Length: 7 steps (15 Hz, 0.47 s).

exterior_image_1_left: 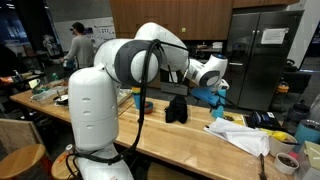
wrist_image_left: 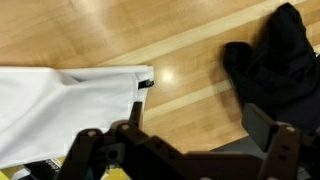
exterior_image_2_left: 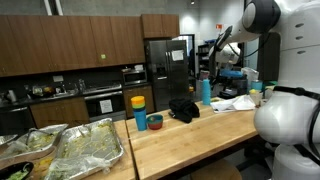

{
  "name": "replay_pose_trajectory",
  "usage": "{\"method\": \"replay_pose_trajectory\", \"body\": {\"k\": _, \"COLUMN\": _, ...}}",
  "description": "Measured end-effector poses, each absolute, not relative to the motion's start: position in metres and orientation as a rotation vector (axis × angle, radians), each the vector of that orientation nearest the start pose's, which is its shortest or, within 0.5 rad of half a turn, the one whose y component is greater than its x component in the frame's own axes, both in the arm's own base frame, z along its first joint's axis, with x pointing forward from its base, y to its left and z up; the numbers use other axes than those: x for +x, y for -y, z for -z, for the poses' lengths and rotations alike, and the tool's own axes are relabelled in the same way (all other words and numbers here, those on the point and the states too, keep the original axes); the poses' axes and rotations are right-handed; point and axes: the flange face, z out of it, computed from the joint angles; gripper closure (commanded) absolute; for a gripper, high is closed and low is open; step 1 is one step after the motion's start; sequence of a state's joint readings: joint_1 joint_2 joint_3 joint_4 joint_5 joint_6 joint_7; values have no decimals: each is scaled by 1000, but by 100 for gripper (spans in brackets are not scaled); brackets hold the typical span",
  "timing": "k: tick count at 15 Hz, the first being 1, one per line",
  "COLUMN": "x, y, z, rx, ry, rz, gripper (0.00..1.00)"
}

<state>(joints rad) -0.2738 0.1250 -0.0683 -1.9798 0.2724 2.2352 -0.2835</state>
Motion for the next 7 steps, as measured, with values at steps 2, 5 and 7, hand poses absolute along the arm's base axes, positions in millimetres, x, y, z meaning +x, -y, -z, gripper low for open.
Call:
{"method": "replay_pose_trajectory", "body": {"k": 2, "x": 554, "y": 189, "z": -421, "rx": -2943, "ry": -315, "rz": 275, "gripper": 0}}
{"method": "replay_pose_trajectory", "body": {"k": 5, "x": 549, "y": 187, "z": -422, "rx": -2941, "ry": -316, "rz": 273, "gripper": 0}}
{"method": "replay_pose_trajectory", "body": {"k": 7, "x": 548, "y": 187, "z": -422, "rx": -2941, "ry": -316, "rz": 272, "gripper": 0}}
